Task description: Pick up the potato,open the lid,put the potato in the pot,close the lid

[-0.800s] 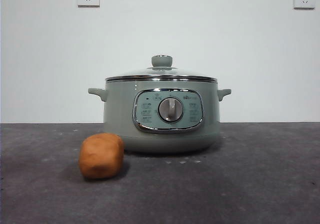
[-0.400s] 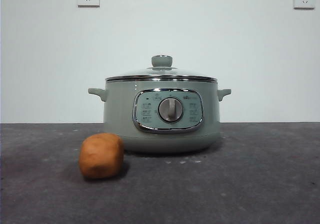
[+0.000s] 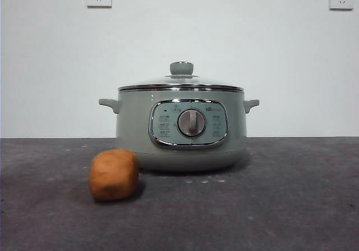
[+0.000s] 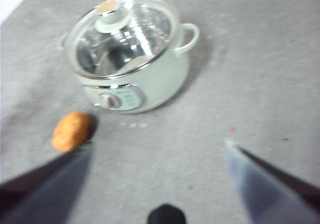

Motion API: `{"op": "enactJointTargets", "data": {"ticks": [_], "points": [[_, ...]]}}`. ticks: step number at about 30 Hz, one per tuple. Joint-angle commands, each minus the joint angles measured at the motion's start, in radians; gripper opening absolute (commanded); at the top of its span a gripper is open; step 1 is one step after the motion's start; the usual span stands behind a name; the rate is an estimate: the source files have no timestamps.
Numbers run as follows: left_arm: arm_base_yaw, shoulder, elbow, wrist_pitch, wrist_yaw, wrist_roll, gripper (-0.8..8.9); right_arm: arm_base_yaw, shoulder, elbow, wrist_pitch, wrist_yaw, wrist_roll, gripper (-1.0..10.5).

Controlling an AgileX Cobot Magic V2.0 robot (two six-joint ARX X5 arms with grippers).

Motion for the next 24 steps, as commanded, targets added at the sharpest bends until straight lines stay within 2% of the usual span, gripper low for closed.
{"op": "enactJointTargets", "data": {"ticks": [1,6,10,21,24], "points": [[-0.003,0.000,0.001,0.009,0.004,-0.006,6.26,0.002,0.017,0.005,0.008,-0.034,0.018,6.6],[-0.003,0.000,0.001,0.017,0.004,-0.006,6.25,0.050,0.076,0.006,0.098,-0.142,0.098,6.6],[-0.003,0.000,0.001,0.020,0.003,-0.006,6.25,0.212,0.158,0.006,0.170,-0.127,0.184,6.6],[-0.003,0.000,0.001,0.024,0.003,-0.014,6.26,0.738,0.458,0.006,0.390,0.193,0.340,6.6],[-0.003,0.000,0.001,0.026,0.000,-0.014,6.25,0.842,0.565,0.006,0.467,0.270,0.391,6.6]]}}
